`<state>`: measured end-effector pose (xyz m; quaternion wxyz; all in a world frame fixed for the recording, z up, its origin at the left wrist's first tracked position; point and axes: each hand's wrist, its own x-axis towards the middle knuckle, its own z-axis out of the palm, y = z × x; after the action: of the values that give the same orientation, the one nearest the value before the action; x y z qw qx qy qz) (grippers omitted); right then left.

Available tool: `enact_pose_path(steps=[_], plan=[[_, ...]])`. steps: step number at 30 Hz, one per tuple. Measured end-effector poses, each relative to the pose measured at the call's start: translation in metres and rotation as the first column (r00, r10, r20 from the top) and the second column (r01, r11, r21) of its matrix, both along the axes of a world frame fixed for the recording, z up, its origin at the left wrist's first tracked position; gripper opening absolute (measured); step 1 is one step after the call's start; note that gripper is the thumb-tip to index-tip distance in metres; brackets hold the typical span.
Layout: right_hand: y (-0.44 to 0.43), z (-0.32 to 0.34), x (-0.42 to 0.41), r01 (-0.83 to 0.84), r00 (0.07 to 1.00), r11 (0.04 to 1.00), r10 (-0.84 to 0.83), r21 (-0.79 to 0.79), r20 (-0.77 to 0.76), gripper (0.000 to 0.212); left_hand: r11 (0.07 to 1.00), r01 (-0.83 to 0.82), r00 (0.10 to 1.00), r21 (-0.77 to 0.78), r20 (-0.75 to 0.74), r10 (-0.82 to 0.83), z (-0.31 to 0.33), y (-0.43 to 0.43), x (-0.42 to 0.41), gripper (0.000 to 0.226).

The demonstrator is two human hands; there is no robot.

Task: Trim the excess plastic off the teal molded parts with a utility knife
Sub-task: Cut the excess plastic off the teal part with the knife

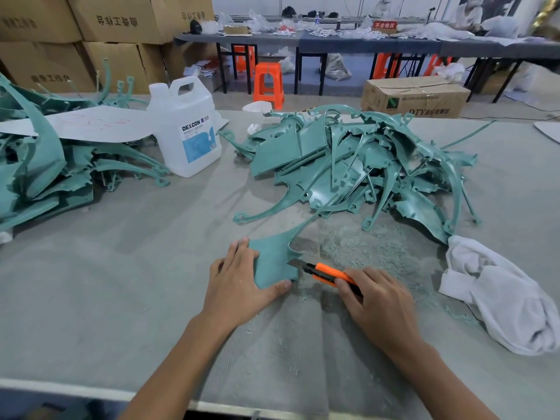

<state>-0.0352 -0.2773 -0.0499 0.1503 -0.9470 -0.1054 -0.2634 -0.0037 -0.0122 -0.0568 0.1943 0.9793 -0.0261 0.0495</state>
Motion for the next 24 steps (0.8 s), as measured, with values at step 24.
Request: enact_pose_path(steps=[24], plan=[[-0.008,-0.007,0.004,0.129,0.992,0.987,-0.129,0.097,-0.008,0.024,0.992,0.062,0.988,0.106,-0.149,-0.045,0.018,-0.008,-0.017,0.121]])
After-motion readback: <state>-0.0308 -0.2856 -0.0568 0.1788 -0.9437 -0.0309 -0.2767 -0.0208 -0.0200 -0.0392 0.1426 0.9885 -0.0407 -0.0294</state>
